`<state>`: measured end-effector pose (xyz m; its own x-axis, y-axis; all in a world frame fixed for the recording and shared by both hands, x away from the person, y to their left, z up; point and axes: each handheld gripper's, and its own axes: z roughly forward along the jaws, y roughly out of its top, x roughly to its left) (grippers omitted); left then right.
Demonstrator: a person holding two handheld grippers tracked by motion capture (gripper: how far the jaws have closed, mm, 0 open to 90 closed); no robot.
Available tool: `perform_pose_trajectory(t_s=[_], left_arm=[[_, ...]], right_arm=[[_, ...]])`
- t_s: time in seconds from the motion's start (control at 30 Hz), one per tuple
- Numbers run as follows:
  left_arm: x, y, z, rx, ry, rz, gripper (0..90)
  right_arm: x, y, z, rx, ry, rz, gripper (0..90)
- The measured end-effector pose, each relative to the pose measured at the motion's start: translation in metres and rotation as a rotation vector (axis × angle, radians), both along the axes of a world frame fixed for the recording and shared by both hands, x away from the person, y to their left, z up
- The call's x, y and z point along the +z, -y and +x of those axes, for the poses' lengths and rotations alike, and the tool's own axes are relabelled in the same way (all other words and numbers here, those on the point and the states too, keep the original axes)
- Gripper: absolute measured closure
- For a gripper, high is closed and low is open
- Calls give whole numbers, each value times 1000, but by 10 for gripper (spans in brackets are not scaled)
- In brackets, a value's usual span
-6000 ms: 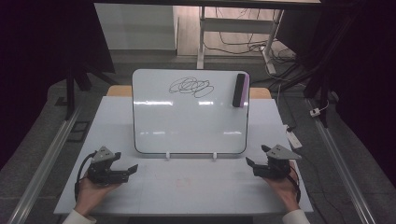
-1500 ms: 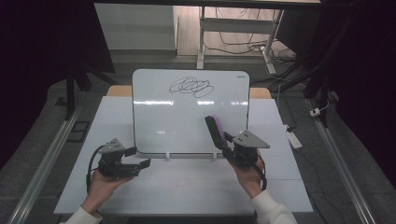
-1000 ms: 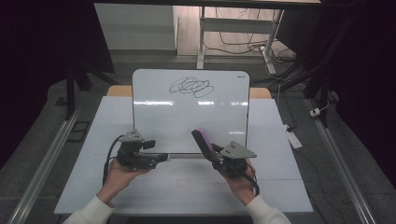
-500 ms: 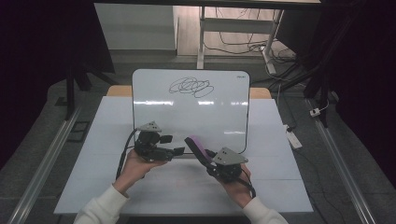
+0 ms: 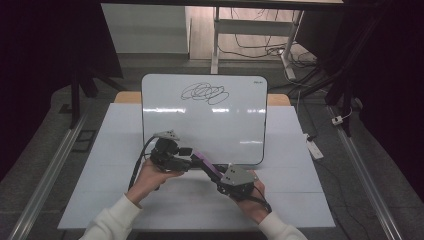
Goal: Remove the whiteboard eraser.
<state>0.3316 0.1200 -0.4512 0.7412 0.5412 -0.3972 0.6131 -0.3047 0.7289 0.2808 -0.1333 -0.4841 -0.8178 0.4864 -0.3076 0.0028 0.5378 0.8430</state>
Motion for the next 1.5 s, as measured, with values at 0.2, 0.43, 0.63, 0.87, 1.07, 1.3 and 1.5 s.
perform_pose_trajectory(t_s=[0.2,0.43,0.63,0.87,1.07,1.3,1.5], left_arm=[[-5,2,3,-37,-39,-9,365],[-4,2,1,-26,-39,10,386],[-2,4,-3,-62,-2,37,390],[3,4,-8,-127,75,60,391],[5,6,-12,-167,111,61,391],[5,15,-19,-269,175,84,390],[8,19,-26,-352,218,80,390]], right_arm=[[-2,-2,-3,30,36,-24,659],[-3,-2,-2,38,18,-28,642],[2,5,9,82,-133,32,431],[14,26,25,151,-310,128,331],[22,32,34,196,-391,138,275],[21,28,38,263,-470,127,233],[16,25,41,333,-550,106,228]])
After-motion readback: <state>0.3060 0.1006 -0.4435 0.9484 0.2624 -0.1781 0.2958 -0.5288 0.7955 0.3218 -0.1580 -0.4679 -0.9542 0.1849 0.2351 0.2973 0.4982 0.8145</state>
